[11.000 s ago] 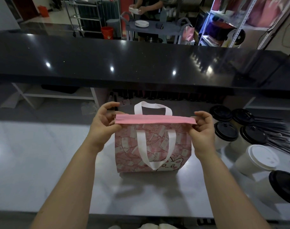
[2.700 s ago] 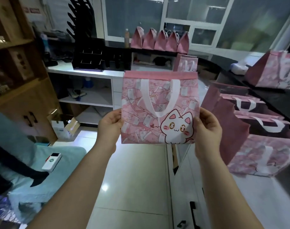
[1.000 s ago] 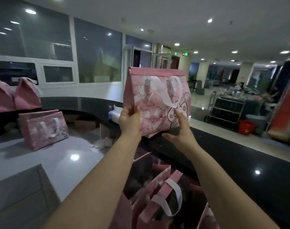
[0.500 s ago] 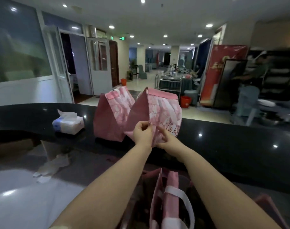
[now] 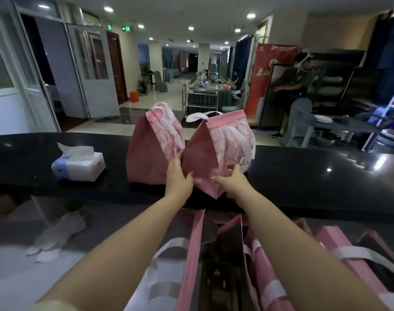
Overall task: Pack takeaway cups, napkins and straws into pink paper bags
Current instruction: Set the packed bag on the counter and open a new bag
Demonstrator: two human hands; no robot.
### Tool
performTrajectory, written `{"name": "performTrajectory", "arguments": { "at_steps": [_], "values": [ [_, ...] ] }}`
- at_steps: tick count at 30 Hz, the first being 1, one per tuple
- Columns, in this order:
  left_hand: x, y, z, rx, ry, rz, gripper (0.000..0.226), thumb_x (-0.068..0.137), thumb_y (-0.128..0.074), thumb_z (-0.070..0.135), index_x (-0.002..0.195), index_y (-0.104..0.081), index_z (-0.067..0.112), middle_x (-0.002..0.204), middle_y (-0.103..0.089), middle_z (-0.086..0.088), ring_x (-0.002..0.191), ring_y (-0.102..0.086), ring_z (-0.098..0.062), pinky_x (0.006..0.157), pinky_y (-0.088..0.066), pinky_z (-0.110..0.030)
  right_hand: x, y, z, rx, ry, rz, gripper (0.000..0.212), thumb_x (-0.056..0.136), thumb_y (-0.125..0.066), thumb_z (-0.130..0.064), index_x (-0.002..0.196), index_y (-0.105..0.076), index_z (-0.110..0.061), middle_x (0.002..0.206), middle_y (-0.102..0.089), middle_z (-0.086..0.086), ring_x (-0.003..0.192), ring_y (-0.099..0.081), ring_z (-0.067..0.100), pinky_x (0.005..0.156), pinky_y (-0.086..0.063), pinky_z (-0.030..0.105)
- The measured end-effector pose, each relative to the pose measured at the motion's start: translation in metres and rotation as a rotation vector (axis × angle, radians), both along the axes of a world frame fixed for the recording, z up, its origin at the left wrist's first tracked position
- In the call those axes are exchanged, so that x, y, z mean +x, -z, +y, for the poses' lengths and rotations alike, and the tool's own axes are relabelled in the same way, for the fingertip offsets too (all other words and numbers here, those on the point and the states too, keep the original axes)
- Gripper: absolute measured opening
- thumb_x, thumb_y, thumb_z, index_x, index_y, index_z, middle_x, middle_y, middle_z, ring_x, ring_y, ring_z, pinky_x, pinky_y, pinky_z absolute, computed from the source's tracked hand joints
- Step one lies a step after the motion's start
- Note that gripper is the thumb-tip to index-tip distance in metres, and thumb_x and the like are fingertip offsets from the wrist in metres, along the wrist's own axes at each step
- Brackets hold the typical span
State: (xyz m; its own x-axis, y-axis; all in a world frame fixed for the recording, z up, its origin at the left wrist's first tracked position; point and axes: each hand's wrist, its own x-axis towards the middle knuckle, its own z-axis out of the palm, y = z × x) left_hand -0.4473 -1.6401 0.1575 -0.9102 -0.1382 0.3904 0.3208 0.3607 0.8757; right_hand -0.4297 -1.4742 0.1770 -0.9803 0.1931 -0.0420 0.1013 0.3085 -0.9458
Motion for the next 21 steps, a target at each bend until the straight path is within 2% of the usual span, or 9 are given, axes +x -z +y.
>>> {"name": "performTrajectory", "arguments": {
  "at_steps": [2,4,6,8,11,14,18,21],
  "values": [
    [-0.009,-0.001,0.003,-0.085,0.071,-0.032,0.077,0.086,-0.061,-0.004,0.152,-0.026,0.013,0.150,-0.038,-0.009,0.139,-0.036,-0.021,0.116,-0.029,-0.036,0.001,0.004,-0.009,0.105,0.056,0.009,0.060,0.087,-0.069,-0.020,0.134,-0.033,-0.011,0.123,-0.052,0.011,0.098,-0.055,0.022,0.086,-0.051,0.040],
    [-0.017,-0.002,0.006,-0.116,0.094,-0.124,0.082,0.088,-0.061,-0.001,0.155,-0.017,0.013,0.154,-0.032,-0.011,0.140,-0.034,-0.025,0.116,-0.028,-0.036,0.002,0.007,-0.015,0.162,0.089,0.022,0.055,0.090,-0.065,-0.022,0.132,-0.034,-0.009,0.123,-0.051,0.011,0.101,-0.055,0.025,0.095,-0.048,0.045],
    [-0.023,-0.002,0.005,-0.114,0.088,-0.156,0.075,0.091,-0.061,0.006,0.153,-0.021,0.012,0.152,-0.036,-0.013,0.137,-0.039,-0.028,0.114,-0.032,-0.039,0.002,0.008,-0.018,0.152,0.087,0.034,0.055,0.091,-0.063,-0.023,0.134,-0.033,-0.009,0.126,-0.051,0.011,0.108,-0.056,0.028,0.098,-0.047,0.047],
    [-0.024,0.002,0.001,-0.144,0.033,-0.113,0.060,0.091,-0.063,0.014,0.146,-0.037,0.011,0.143,-0.046,-0.014,0.130,-0.045,-0.031,0.108,-0.038,-0.041,0.001,0.008,-0.018,0.121,0.078,0.053,0.056,0.091,-0.062,-0.021,0.137,-0.033,-0.009,0.129,-0.053,0.013,0.111,-0.057,0.030,0.098,-0.048,0.046],
    [-0.017,0.010,-0.008,-0.153,-0.013,-0.048,0.030,0.088,-0.063,0.019,0.118,-0.057,0.018,0.114,-0.061,-0.006,0.105,-0.060,-0.026,0.087,-0.049,-0.039,-0.002,0.009,-0.010,0.175,0.081,0.056,0.051,0.092,-0.058,-0.019,0.138,-0.036,-0.014,0.125,-0.055,0.013,0.103,-0.061,0.030,0.085,-0.053,0.039],
    [-0.009,0.021,-0.020,-0.133,-0.017,0.017,0.013,0.084,-0.067,0.025,0.095,-0.059,0.025,0.093,-0.063,0.004,0.081,-0.061,-0.013,0.071,-0.049,-0.032,-0.004,0.013,0.000,0.223,0.080,0.095,0.030,0.092,-0.056,-0.025,0.120,-0.048,-0.019,0.108,-0.063,0.007,0.081,-0.061,0.017,0.058,-0.045,0.026],
    [-0.007,0.036,-0.032,-0.080,-0.040,-0.001,0.015,0.084,-0.070,0.028,0.080,-0.056,0.029,0.083,-0.062,0.009,0.075,-0.060,-0.009,0.065,-0.047,-0.028,-0.009,0.018,0.004,0.330,0.065,0.138,0.009,0.090,-0.060,-0.027,0.091,-0.052,-0.022,0.078,-0.057,-0.005,0.068,-0.053,0.014,0.055,-0.040,0.026],
    [-0.012,0.040,-0.033,-0.054,-0.050,-0.030,0.027,0.083,-0.072,0.027,0.068,-0.049,0.029,0.072,-0.060,0.010,0.067,-0.057,-0.010,0.057,-0.039,-0.025,-0.010,0.020,0.002,0.394,0.099,0.165,0.012,0.087,-0.059,-0.024,0.079,-0.051,-0.026,0.071,-0.054,-0.007,0.064,-0.051,0.014,0.054,-0.039,0.027]
  ]
}}
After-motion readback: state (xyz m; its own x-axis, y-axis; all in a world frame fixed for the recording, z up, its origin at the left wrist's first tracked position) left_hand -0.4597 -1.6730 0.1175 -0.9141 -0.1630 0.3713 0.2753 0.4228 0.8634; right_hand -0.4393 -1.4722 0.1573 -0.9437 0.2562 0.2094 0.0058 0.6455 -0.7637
